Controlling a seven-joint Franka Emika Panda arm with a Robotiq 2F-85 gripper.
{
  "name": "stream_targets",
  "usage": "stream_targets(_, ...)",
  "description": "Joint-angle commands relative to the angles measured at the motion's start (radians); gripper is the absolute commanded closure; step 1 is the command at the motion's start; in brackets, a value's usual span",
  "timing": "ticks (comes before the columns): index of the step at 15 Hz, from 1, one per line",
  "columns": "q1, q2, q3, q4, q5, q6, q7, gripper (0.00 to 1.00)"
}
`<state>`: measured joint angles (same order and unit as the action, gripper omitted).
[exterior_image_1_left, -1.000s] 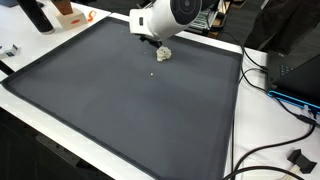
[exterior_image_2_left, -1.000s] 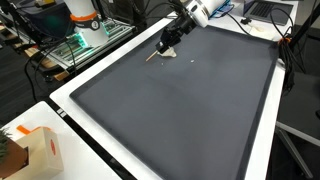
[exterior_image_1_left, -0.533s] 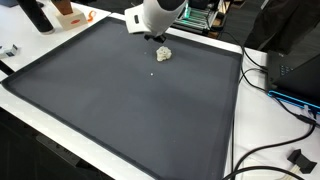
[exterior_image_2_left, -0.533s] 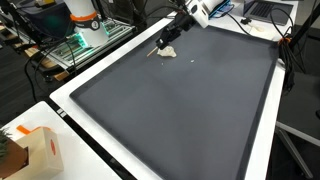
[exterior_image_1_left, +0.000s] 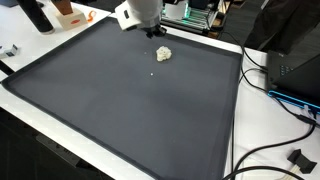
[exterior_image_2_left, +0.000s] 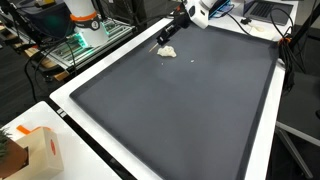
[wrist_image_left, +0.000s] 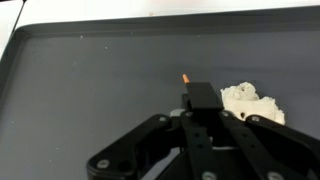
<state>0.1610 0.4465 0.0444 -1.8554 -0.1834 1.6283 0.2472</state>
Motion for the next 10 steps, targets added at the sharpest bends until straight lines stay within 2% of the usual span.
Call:
stream_targets(1, -0.053, -0.056, 0.014, -0.068, 0.081, 0.065, -0.118, 0.97)
stream_targets(10, -0.129, -0.132, 0.024, -0.160, 0.307, 0.200, -0.342, 0.97)
